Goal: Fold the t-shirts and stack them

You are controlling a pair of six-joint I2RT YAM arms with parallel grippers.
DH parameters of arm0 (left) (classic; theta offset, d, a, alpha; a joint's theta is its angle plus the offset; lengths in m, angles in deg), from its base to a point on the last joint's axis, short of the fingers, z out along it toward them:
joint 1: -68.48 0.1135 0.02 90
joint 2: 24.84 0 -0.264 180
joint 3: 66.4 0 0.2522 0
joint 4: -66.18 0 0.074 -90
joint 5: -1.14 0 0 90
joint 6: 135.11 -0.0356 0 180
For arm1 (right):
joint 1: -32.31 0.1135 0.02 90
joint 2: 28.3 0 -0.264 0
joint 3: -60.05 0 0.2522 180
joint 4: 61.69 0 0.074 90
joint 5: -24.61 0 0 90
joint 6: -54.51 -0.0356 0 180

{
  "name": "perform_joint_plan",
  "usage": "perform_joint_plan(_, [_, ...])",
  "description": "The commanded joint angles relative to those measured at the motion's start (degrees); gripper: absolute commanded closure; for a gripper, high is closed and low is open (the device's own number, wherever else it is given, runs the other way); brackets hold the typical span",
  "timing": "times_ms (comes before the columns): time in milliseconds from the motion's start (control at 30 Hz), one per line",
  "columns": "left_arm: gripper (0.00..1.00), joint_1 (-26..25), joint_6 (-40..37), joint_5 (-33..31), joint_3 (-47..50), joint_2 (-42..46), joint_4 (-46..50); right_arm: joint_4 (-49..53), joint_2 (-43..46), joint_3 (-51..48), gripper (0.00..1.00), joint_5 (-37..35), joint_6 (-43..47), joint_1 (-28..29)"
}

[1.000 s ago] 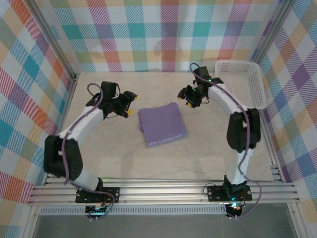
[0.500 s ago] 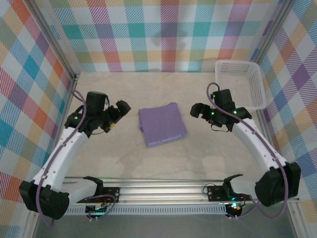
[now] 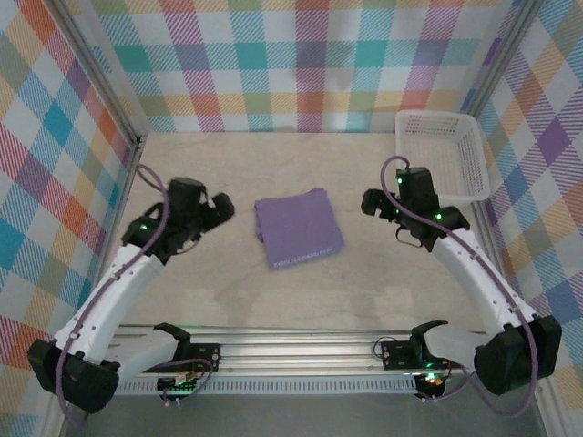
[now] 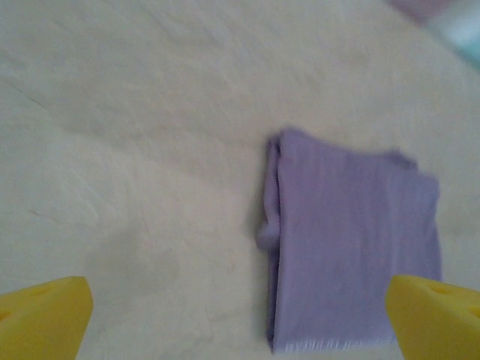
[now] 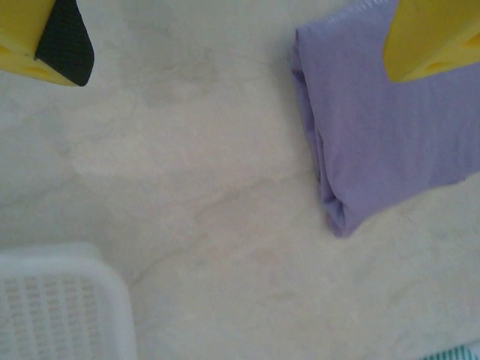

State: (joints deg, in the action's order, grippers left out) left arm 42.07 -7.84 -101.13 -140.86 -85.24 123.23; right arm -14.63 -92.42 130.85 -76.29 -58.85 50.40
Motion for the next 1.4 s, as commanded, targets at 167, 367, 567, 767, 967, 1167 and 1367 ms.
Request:
perform_joint_plan(167, [0.00,-9.1,27.1,4.4,15.5,8.0,-13.5,-3.4,1.8,-2.4,0.02,10.6,-5.4,-0.4])
perform_joint_plan(367, [0.16,-32.4,61.6,-3.2,16.7,-9.8,-35.9,-4.4,1.4,-0.8,0.09,13.9,-9.5,-0.3])
perform_joint_plan(567, [0.21,-35.9,78.7,-1.3,11.7,-29.0,-49.4,-1.9,2.2,0.4,0.10,14.6,-9.6,-0.2])
perform_joint_plan(767, [0.18,-34.5,85.0,-6.5,13.8,-36.9,-61.6,-0.4,4.7,0.2,0.10,14.3,-8.5,-0.2])
perform_joint_plan(967, [0.30,-30.7,84.3,-8.0,13.6,-42.8,-66.2,-1.2,4.1,-1.0,0.09,15.8,-9.1,-0.2])
perform_joint_plan(1167, [0.76,-24.8,81.9,-8.8,13.9,-44.4,-67.6,-1.4,5.1,-2.4,0.09,16.5,-9.7,-0.2])
perform_joint_plan(1367, [1.00,-16.7,77.7,-5.8,16.4,-43.4,-70.8,-0.9,5.6,-3.0,0.09,17.0,-9.5,-0.2])
